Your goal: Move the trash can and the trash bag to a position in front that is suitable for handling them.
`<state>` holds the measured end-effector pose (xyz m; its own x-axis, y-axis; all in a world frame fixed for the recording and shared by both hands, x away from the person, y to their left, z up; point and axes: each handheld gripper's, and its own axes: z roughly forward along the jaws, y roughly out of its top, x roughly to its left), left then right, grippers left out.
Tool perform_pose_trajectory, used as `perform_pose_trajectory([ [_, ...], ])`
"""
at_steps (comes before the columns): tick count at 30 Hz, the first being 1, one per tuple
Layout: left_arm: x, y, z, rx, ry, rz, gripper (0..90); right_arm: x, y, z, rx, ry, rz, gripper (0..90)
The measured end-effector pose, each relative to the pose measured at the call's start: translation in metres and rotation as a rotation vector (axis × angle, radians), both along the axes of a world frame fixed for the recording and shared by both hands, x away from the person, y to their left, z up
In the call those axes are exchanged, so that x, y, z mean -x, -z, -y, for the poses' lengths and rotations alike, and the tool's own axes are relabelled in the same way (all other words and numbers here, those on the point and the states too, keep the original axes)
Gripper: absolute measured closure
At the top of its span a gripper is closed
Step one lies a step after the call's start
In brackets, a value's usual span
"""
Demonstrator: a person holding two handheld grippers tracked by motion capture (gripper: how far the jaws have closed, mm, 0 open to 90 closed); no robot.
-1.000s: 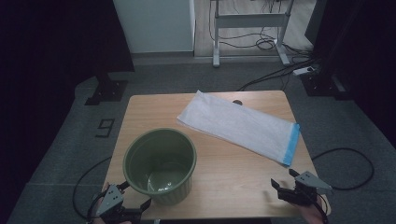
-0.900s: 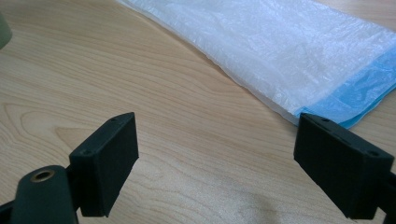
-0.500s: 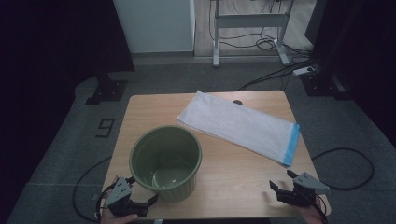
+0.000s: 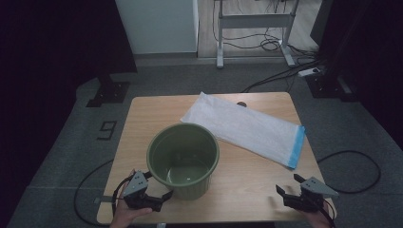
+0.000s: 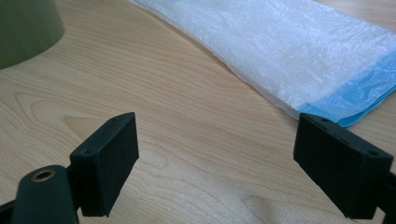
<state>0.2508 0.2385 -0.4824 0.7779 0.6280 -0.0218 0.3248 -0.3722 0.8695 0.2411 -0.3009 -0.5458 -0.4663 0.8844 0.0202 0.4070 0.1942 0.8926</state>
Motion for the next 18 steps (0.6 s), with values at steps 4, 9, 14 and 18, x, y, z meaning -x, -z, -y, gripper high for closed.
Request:
perform_pose_trajectory([
  [4,-0.008,-0.001,0.01,-0.007,0.017,-0.006,3.1,0.0,0.0,0.0,0.001,-0.007,-0.001,13.5],
  [9,-0.02,-0.003,0.029,-0.029,0.043,-0.01,3.9,0.0,0.001,-0.002,0.007,-0.017,-0.002,13.5],
  [14,-0.028,-0.004,0.043,-0.034,0.057,-0.017,4.3,0.0,0.002,-0.003,0.015,-0.027,-0.005,13.5],
  [18,-0.032,-0.004,0.052,-0.043,0.064,-0.019,5.1,0.0,0.002,-0.003,0.016,-0.03,-0.005,13.5],
])
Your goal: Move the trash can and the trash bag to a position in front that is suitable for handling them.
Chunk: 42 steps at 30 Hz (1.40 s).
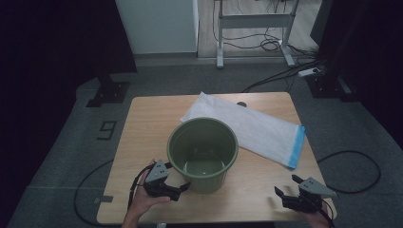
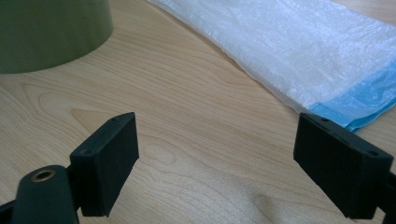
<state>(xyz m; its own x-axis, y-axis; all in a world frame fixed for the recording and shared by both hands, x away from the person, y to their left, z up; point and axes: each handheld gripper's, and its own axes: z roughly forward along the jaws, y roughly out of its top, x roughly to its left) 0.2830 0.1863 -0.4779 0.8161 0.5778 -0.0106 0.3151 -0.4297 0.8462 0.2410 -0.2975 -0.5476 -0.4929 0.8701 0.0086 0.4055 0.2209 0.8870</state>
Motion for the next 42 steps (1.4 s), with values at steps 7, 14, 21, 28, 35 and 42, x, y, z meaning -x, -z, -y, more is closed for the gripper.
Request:
perform_pose_trajectory([
  [7,-0.01,0.0,0.02,-0.012,-0.003,0.001,5.3,0.0,0.0,-0.001,0.004,-0.006,-0.001,13.5],
  [14,-0.017,0.0,0.03,-0.012,-0.035,0.001,5.5,0.0,0.001,-0.002,0.007,-0.011,-0.003,13.5],
  [21,-0.019,-0.001,0.031,-0.002,-0.065,-0.002,6.6,0.0,0.001,-0.002,0.014,-0.017,-0.004,13.5],
  [28,-0.002,-0.002,0.011,0.0,-0.109,0.01,7.8,0.001,0.001,-0.002,0.01,-0.01,-0.002,13.5],
  [35,0.015,0.004,-0.01,0.0,-0.145,0.007,7.8,0.001,0.001,-0.004,0.015,-0.013,-0.004,13.5],
  [42,0.031,0.009,-0.028,-0.009,-0.172,0.008,7.8,0.001,0.001,-0.004,0.018,-0.015,-0.005,13.5],
])
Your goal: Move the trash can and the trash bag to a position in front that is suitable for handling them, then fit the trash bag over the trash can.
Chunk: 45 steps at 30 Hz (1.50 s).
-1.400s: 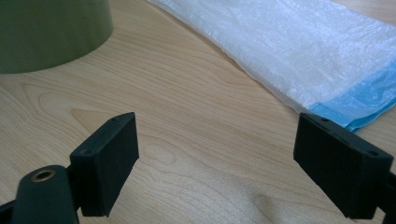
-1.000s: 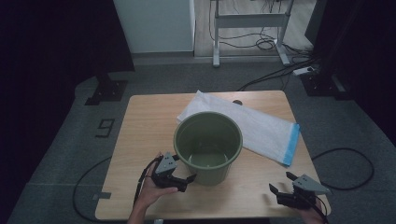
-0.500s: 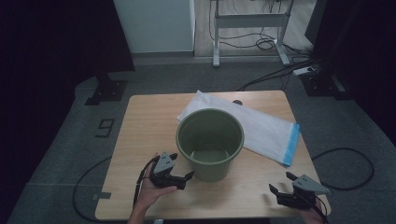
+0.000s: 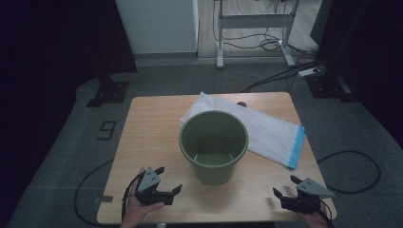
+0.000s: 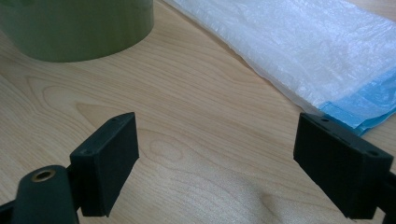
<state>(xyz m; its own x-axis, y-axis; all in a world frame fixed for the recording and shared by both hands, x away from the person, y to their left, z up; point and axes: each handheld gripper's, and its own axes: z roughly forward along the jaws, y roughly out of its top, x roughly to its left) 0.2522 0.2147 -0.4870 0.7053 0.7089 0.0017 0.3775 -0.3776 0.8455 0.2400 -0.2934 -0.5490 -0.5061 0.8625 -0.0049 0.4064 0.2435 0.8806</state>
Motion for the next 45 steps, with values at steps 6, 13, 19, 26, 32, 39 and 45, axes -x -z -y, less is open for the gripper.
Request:
perform_pose_trajectory([
  [6,0.012,0.008,-0.009,-0.014,-0.013,-0.008,7.8,0.0,0.0,0.0,0.001,0.001,-0.001,13.5],
  [13,0.014,0.013,-0.014,-0.019,-0.025,-0.018,7.8,0.0,0.0,-0.001,0.005,0.001,-0.001,13.5],
  [19,0.014,0.014,-0.016,-0.018,-0.031,-0.021,7.7,0.0,-0.001,-0.001,0.008,0.015,0.01,13.5],
  [26,0.013,0.017,-0.016,-0.028,-0.025,-0.027,7.8,-0.009,-0.01,-0.008,0.006,0.035,0.032,13.5],
  [32,0.011,0.021,-0.017,-0.031,-0.024,-0.04,7.8,-0.038,-0.025,-0.021,0.022,0.038,0.04,15.1],
  [39,0.01,0.027,-0.022,-0.029,-0.033,-0.059,8.0,-0.101,-0.029,-0.046,0.051,0.024,-0.039,19.4],
  [45,0.011,0.026,-0.028,-0.007,-0.044,-0.061,8.0,-0.133,-0.025,-0.068,0.101,-0.002,-0.071,24.6],
])
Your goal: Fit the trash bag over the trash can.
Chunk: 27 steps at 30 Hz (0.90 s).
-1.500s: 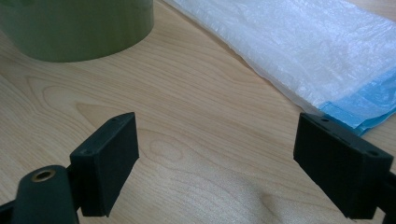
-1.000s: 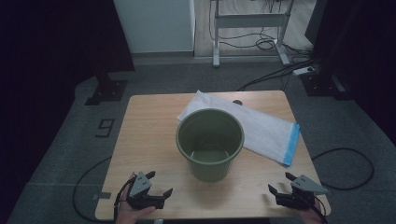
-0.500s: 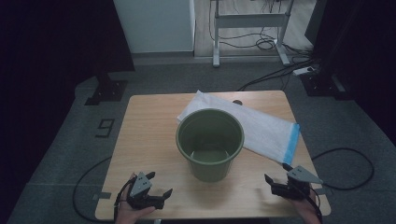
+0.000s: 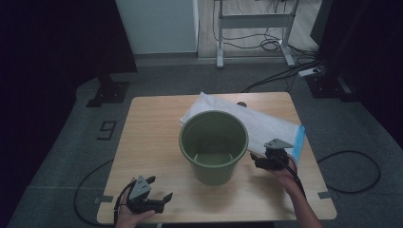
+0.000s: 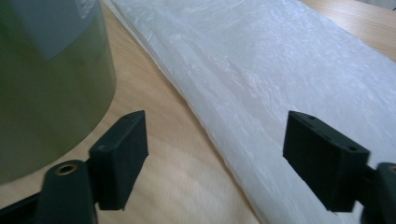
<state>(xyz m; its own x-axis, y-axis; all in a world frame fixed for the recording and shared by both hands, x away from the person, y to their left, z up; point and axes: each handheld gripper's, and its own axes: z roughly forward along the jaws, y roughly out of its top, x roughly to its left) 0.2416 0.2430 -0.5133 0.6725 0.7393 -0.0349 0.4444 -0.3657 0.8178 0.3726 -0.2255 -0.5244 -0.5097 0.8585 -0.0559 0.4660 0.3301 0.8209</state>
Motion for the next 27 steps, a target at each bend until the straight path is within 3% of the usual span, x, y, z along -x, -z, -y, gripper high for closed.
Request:
perform_pose_trajectory([
  [4,0.0,0.001,-0.002,0.0,-0.005,-0.004,8.0,-0.011,0.007,-0.002,0.012,0.0,-0.026,30.6],
  [8,0.002,0.001,-0.005,0.001,-0.011,-0.004,8.0,-0.021,0.019,-0.004,0.02,-0.017,-0.081,33.5],
  [12,0.002,0.001,-0.007,0.006,-0.016,-0.004,8.1,-0.024,0.024,-0.003,0.026,-0.005,-0.094,38.4],
  [14,0.002,0.002,-0.008,0.002,-0.02,-0.008,8.3,-0.027,0.026,-0.001,0.024,0.013,-0.114,46.6],
  [15,0.002,0.002,-0.008,0.002,-0.02,-0.008,8.9,-0.027,0.026,-0.001,0.024,0.013,-0.114,46.6],
  [16,0.003,0.003,-0.009,-0.014,-0.028,-0.002,9.3,-0.028,0.027,0.003,-0.003,0.028,-0.123,55.0],
  [18,0.004,0.003,-0.009,-0.014,-0.03,-0.002,9.4,-0.028,0.026,0.004,-0.006,0.034,-0.124,59.2],
  [19,0.004,0.003,-0.011,-0.007,-0.036,-0.005,9.4,-0.028,0.026,0.006,-0.006,0.036,-0.124,70.8],
  [21,0.004,0.003,-0.012,-0.006,-0.039,-0.005,9.6,-0.028,0.026,0.007,-0.007,0.038,-0.126,75.7],
  [22,0.004,0.004,-0.012,-0.005,-0.045,-0.007,9.7,-0.026,0.026,0.01,-0.003,0.042,-0.121,85.3],
  [27,0.005,0.004,-0.014,-0.013,-0.044,-0.007,9.7,-0.015,0.021,0.017,-0.01,0.049,-0.104,88.7],
])
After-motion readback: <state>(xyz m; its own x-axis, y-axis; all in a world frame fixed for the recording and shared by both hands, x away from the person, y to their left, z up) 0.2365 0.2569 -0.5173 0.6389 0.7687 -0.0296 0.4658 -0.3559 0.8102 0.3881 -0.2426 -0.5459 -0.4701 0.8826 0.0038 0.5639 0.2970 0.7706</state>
